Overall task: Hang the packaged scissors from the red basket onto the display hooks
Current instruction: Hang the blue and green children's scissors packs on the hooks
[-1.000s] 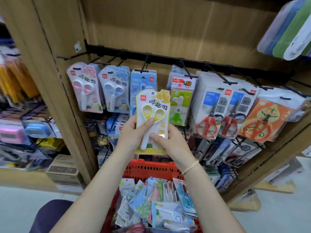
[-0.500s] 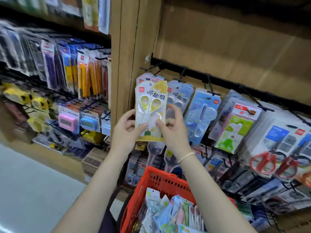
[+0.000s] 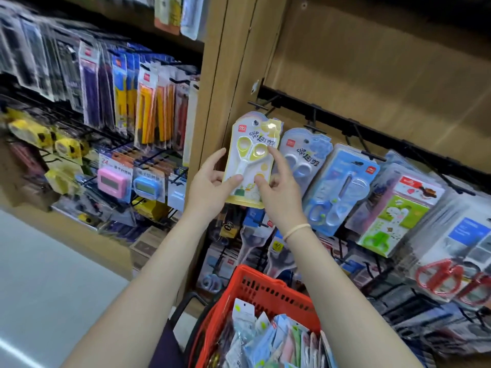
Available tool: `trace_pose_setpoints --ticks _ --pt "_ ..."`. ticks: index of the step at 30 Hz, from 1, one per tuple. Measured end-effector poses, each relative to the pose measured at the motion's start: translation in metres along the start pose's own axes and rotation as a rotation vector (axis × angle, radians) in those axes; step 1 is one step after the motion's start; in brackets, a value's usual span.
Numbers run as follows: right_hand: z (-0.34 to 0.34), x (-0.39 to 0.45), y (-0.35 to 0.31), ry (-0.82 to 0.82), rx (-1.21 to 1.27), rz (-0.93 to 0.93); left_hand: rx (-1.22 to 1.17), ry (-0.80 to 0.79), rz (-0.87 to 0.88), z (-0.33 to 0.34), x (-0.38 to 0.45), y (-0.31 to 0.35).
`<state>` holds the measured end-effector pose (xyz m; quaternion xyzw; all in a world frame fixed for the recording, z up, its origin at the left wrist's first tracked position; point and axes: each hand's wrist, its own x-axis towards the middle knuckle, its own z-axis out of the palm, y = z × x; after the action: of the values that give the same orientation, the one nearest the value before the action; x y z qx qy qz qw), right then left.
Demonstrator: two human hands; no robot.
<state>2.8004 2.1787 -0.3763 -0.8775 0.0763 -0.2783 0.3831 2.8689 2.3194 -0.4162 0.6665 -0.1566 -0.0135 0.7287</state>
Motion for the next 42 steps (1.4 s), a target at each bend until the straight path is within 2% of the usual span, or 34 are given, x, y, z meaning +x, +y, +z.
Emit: trace_pose_setpoints --ticks 6,10,15,19,23,26,29,33,37,42 --pt "0.005 0.015 0.011 -0.077 -0.167 0.045 0.425 -0.042 0.119 0.01 0.01 -0.015" --pt "0.0 0.013 0.019 -0.161 -0.119 0.088 0.521 -0.111 0.148 0.013 0.018 -0.026" --pt "-0.013 -0.029 0.046 -0.152 -0.017 0.157 0.635 -0.129 0.119 0.018 -0.02 -0.054" --pt "-0.012 -0.098 0.109 -0.228 0.021 0.368 0.735 -0.161 0.098 0.026 -0.092 -0.108" --pt "-0.013 -0.184 0.185 -0.309 -0.067 0.653 0.908 -0.38 0.007 0.03 -0.168 -0.173" --pt "-0.019 -0.238 0.23 -0.364 -0.186 0.778 1.05 -0.455 -0.064 0.034 -0.206 -0.202" --pt "-0.025 -0.277 0.259 -0.552 -0.259 0.908 1.192 -0.504 -0.061 0.04 -0.221 -0.216" --pt "-0.035 -0.299 0.274 -0.861 -0.389 0.891 1.355 -0.517 -0.031 0.045 -0.226 -0.219" --pt "-0.051 -0.293 0.28 -0.951 -0.327 0.878 1.475 -0.527 -0.016 0.051 -0.232 -0.219" --pt "-0.054 -0.295 0.287 -0.989 -0.278 0.896 1.522 -0.521 -0.012 0.056 -0.234 -0.217"
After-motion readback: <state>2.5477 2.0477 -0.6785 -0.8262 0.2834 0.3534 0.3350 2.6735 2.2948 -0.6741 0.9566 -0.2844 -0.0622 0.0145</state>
